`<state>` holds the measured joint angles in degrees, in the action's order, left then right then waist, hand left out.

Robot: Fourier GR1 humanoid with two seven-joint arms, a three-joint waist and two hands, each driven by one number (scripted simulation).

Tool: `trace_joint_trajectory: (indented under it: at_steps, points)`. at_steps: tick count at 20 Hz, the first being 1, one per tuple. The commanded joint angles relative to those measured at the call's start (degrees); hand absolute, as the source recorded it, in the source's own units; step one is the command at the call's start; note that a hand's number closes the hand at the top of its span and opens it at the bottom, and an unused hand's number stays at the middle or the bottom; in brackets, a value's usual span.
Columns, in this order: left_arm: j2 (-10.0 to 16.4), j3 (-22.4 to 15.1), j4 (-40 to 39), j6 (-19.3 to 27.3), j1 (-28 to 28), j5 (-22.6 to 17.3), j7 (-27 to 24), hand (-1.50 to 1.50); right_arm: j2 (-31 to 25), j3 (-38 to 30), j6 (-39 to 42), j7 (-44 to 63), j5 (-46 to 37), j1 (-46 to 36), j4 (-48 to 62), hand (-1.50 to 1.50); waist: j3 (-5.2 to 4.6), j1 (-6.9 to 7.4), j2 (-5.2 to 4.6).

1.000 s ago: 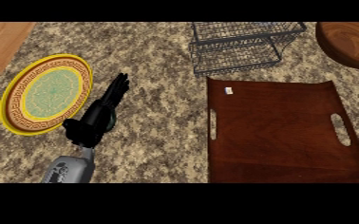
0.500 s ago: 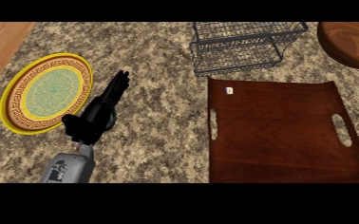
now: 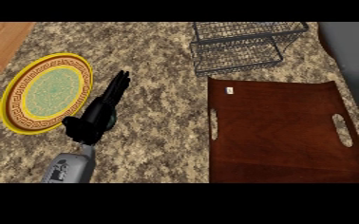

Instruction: Pick the can from the tray and place it in the tiered basket

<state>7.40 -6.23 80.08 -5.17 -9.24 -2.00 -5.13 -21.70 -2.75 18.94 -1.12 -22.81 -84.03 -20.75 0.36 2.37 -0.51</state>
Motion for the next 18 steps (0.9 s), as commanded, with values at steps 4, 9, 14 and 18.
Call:
trace_joint_trajectory:
  at_steps: [4, 9, 14, 18]
  points:
    - [-0.5, -0.5, -0.4, 0.3, 2.7, 0.8, 0.7, 0.0, 3.3, -3.3, 0.0, -0.1, 2.3, -0.9, 4.8, 1.5, -0.38, 0.25, -0.33]
    - [0.3, 0.9, -0.8, -0.4, 2.9, -0.3, 1.0, 0.0, 6.9, -8.4, 2.8, 11.6, 7.8, -0.8, 10.1, 1.5, -0.4, -0.62, 0.15]
    - [0.7, 2.5, -2.6, -0.5, -0.7, -0.8, 3.0, 0.0, 5.1, -13.4, 4.8, 17.4, 12.7, -3.7, 11.8, -1.5, -0.39, -0.74, -0.26]
    - [0.4, 1.8, -2.2, -1.6, 1.9, -0.6, 0.2, 0.0, 1.9, -15.5, 2.7, 18.0, 14.5, -3.3, 9.7, -1.5, -0.4, -0.76, -0.21]
